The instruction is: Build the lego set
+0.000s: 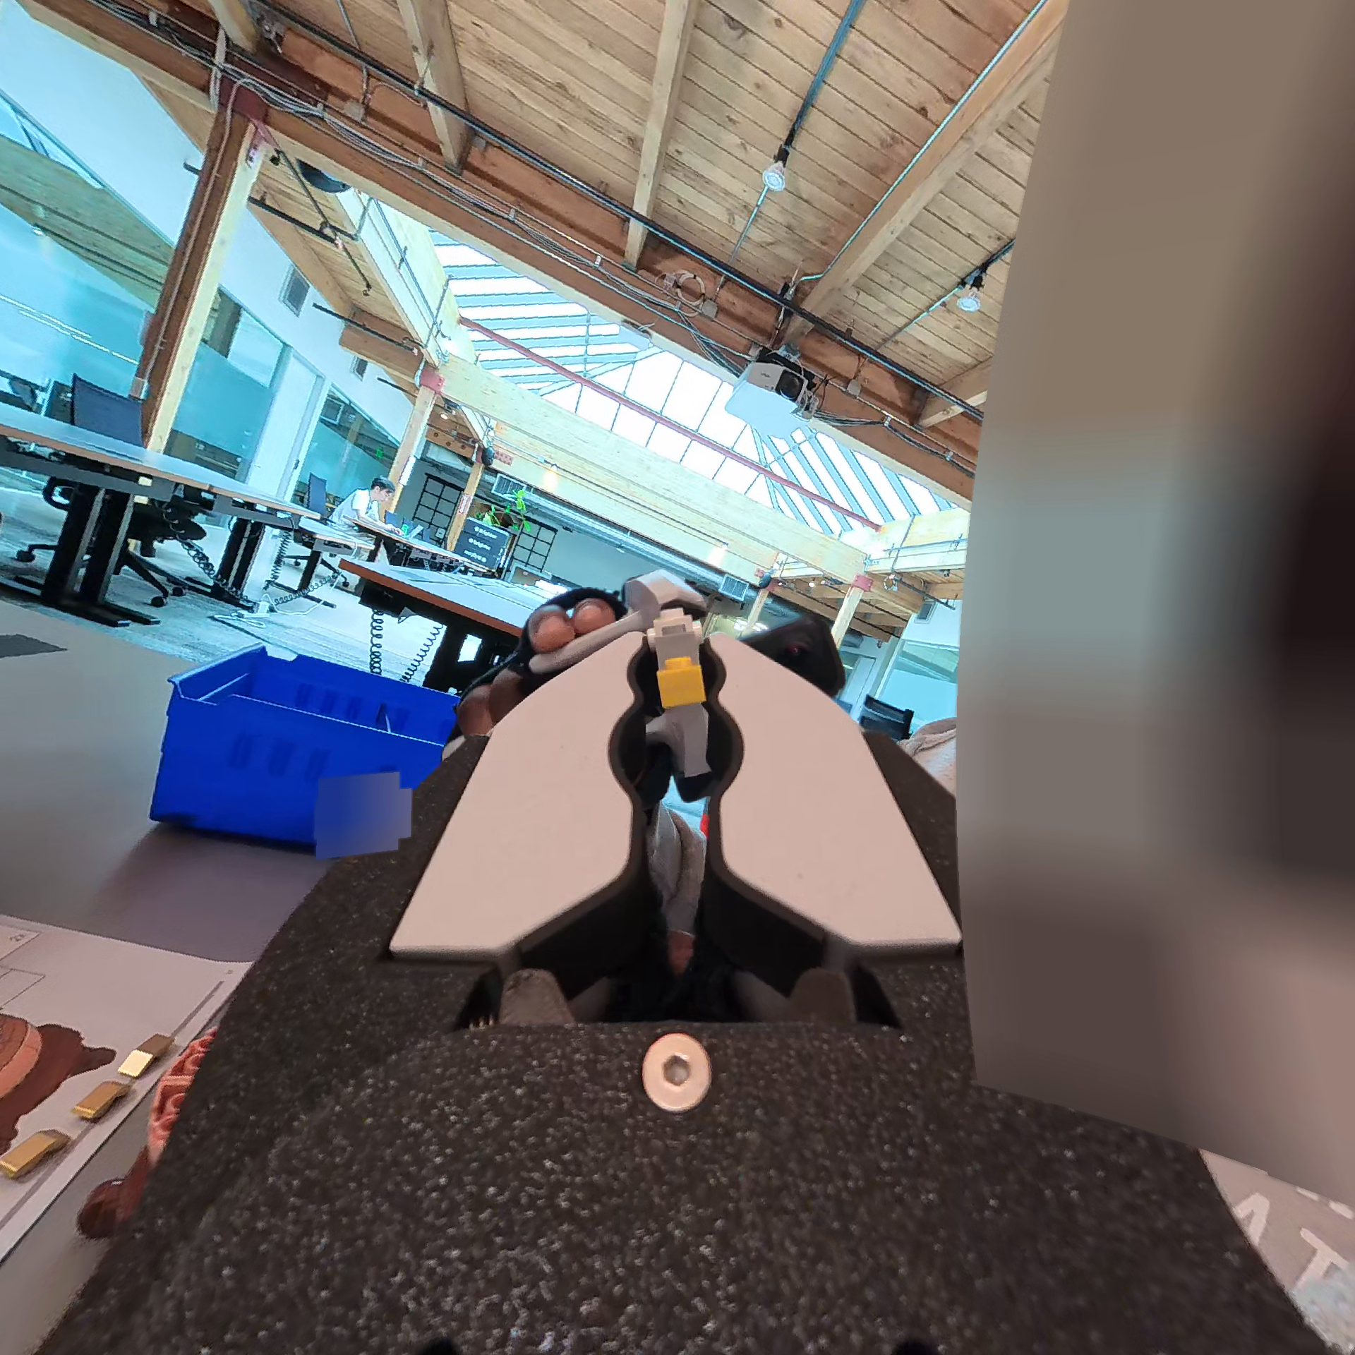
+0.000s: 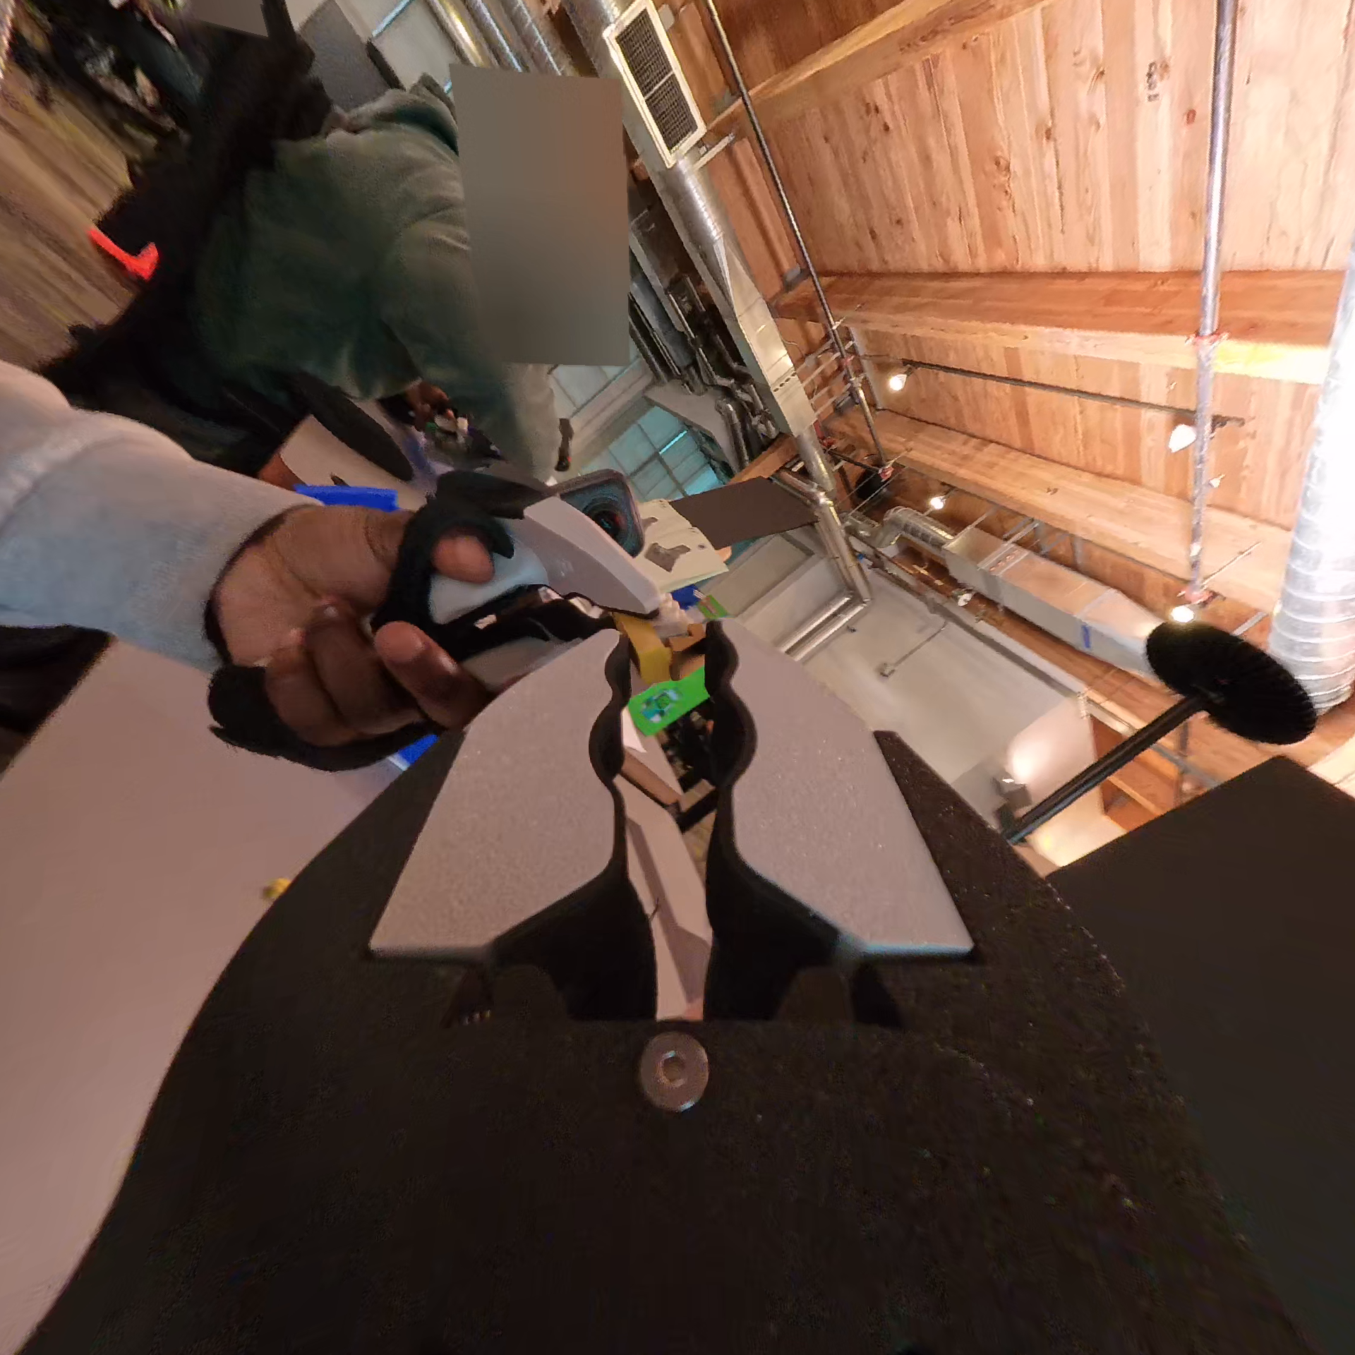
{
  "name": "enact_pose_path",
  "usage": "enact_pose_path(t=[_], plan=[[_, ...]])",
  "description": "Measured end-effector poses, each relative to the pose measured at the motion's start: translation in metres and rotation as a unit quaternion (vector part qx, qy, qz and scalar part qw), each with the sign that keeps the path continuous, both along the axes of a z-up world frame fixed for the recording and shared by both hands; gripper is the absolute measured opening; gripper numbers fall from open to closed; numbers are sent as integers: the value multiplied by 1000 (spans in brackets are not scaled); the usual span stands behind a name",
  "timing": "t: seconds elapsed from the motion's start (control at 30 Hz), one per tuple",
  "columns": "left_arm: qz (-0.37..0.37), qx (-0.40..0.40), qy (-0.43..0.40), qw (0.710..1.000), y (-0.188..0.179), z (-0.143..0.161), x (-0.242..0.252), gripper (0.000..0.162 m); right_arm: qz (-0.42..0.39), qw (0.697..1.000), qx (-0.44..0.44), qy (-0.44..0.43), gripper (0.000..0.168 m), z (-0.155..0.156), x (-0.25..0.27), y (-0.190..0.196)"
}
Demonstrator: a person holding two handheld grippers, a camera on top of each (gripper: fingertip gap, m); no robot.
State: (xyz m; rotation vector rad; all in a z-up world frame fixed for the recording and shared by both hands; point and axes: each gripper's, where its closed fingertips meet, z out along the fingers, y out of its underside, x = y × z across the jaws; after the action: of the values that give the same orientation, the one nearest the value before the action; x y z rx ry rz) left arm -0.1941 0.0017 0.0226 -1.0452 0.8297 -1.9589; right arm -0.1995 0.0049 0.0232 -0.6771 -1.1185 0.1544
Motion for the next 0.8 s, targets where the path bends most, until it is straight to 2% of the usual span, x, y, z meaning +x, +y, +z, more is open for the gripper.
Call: enact_pose_path(t=[0.17, 0.3, 0.5, 0.67, 0.8], plan=[[5, -17, 8, 1000, 3, -1, 1, 10, -44, 997, 51, -43, 18, 0, -1, 1], [-7, -10, -1, 1000, -1, 0, -1, 10, -10, 999, 25, -32, 18, 1, -2, -2], [4, -13, -1, 1000, 1, 1, 0, 10, -21, 999, 13, -32, 17, 1, -1, 0], [-7, -54, -21, 998, 3, 6, 0, 10, -46, 998, 22, -39, 15, 5, -3, 1], [15, -53, -14, 998, 6, 6, 1, 10, -44, 998, 7, -47, 15, 3, -2, 3]])
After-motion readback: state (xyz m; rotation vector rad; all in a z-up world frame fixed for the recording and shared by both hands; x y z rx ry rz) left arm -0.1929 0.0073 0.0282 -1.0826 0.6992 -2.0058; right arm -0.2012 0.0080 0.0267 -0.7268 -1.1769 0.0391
